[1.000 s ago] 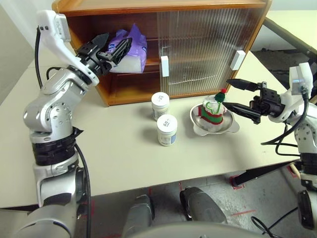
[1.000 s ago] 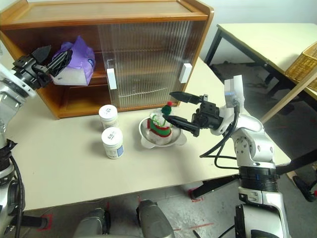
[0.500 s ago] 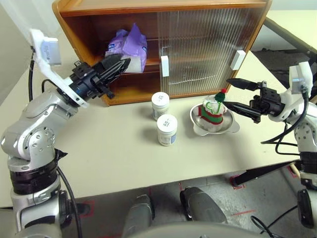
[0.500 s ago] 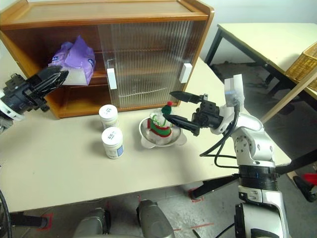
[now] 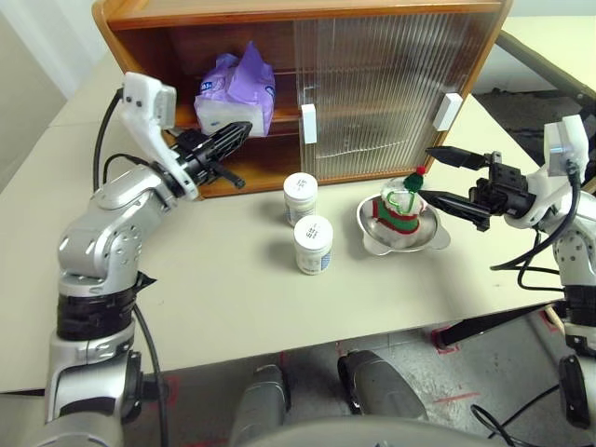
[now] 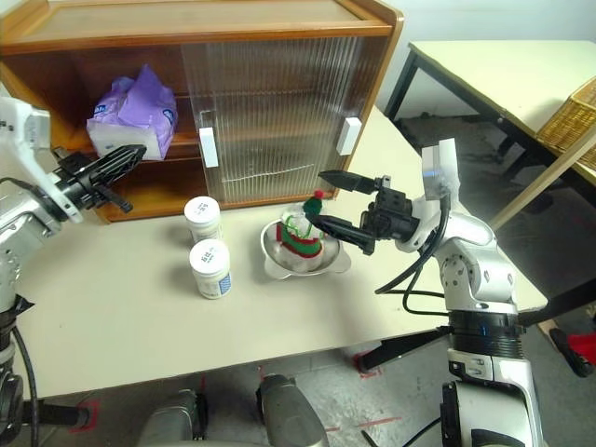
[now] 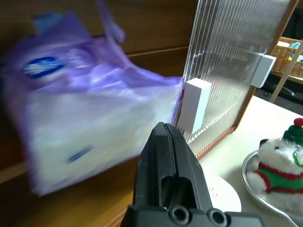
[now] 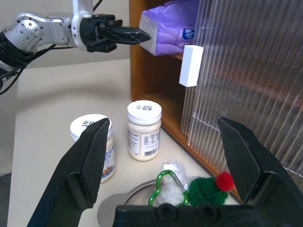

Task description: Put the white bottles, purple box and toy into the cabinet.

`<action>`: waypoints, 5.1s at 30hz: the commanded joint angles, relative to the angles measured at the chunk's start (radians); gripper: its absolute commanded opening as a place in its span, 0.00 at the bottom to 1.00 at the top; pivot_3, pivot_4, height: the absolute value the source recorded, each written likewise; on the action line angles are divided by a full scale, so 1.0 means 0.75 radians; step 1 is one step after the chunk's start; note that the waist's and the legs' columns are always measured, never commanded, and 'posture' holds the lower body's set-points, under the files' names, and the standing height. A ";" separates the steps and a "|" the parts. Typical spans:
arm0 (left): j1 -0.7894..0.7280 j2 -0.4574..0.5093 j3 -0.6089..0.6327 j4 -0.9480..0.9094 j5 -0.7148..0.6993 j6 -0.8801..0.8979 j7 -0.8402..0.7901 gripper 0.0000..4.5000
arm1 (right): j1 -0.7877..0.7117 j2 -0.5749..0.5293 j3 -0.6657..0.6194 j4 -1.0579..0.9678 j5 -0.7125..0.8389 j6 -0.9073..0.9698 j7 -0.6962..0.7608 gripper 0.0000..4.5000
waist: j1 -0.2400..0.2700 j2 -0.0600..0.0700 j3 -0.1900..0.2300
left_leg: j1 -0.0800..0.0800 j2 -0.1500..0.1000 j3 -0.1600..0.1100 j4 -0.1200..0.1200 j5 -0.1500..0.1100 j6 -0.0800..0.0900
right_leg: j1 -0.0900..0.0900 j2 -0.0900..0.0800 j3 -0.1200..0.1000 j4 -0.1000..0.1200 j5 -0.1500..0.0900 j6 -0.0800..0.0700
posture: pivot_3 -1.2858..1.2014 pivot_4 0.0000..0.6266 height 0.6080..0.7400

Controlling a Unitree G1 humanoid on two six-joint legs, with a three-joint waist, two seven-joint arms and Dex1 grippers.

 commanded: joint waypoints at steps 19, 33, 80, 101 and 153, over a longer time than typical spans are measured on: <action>-0.348 -0.119 -0.102 0.586 0.409 -0.314 0.110 0.00 | 0.038 -0.003 -0.011 -0.057 0.019 0.012 -0.037 1.00 | -0.023 0.000 0.000 | 0.000 -0.003 0.000 0.001 0.002 0.002 | 0.002 0.001 0.001 -0.001 0.000 0.009 | 0.39 0.15 1.00; -0.160 -0.133 0.021 0.323 0.225 -0.413 -0.099 0.13 | 0.054 -0.004 -0.020 -0.067 0.024 0.010 -0.047 1.00 | -0.056 0.000 0.000 | -0.001 -0.009 0.002 0.001 0.004 0.007 | 0.003 0.000 0.001 -0.001 -0.006 0.025 | 0.39 0.17 1.00; 0.523 0.137 -0.136 0.168 0.188 -0.374 -0.506 1.00 | 0.021 0.000 0.001 -0.023 0.008 0.018 -0.019 1.00 | -0.056 0.003 -0.001 | -0.002 0.003 -0.002 -0.004 -0.004 -0.006 | -0.007 0.000 0.000 0.001 -0.002 -0.006 | 0.40 0.18 1.00; 0.290 -0.151 -0.305 0.617 0.429 -0.690 -0.475 1.00 | 0.036 0.002 -0.008 -0.057 0.020 0.035 -0.041 1.00 | -0.076 0.003 -0.001 | -0.005 0.004 -0.001 -0.003 -0.005 -0.005 | -0.007 0.001 0.000 0.000 -0.005 -0.001 | 0.39 0.18 1.00; -0.105 -0.268 -0.043 0.967 0.511 -0.586 0.154 0.69 | 0.013 -0.015 -0.004 -0.035 0.013 0.034 -0.014 1.00 | -0.082 0.000 0.000 | -0.004 -0.007 0.000 0.001 0.000 0.006 | 0.001 0.000 0.002 -0.001 -0.005 0.019 | 0.39 0.17 1.00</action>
